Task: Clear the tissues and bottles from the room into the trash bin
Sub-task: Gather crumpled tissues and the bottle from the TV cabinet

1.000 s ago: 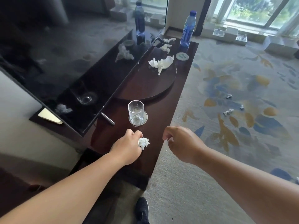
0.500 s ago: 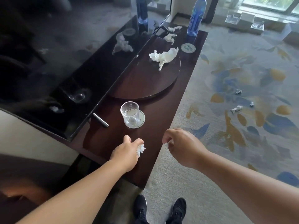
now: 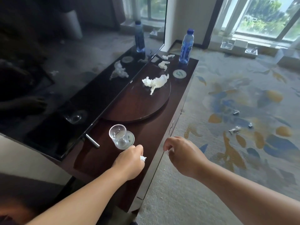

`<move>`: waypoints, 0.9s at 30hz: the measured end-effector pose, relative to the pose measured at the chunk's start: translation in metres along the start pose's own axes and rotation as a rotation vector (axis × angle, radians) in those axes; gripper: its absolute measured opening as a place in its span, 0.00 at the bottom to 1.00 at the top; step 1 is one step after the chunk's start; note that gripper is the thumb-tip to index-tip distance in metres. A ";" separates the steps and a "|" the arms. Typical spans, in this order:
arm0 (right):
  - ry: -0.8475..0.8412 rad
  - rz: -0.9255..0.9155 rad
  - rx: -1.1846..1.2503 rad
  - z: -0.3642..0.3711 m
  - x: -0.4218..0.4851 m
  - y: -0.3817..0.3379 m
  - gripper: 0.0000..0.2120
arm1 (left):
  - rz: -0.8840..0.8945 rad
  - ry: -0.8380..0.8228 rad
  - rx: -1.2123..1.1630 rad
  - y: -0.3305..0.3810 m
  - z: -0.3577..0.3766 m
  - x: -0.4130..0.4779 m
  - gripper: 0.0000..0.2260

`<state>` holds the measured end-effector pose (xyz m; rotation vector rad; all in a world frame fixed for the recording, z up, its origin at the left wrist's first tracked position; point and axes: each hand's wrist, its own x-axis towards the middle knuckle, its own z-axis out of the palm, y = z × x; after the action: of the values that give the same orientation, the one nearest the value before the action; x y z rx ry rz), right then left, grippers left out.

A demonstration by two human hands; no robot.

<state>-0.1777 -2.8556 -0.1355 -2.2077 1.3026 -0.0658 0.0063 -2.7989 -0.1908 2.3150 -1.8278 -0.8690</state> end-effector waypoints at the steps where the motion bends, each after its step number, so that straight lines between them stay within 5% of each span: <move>1: 0.013 -0.013 0.000 -0.009 -0.001 0.002 0.12 | 0.011 0.026 -0.005 0.009 -0.006 0.001 0.01; 8: 0.100 -0.056 0.004 -0.073 -0.010 0.024 0.15 | 0.084 0.131 0.033 0.071 -0.044 0.006 0.11; 17: 0.167 -0.067 0.023 -0.127 -0.015 0.064 0.13 | 0.120 0.202 0.040 0.139 -0.063 0.017 0.05; 27: 0.159 -0.054 0.026 -0.136 0.034 0.063 0.11 | 0.096 0.242 0.032 0.129 -0.082 0.056 0.11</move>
<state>-0.2530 -2.9676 -0.0612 -2.2537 1.3175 -0.2826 -0.0604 -2.9106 -0.0935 2.2155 -1.8421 -0.5247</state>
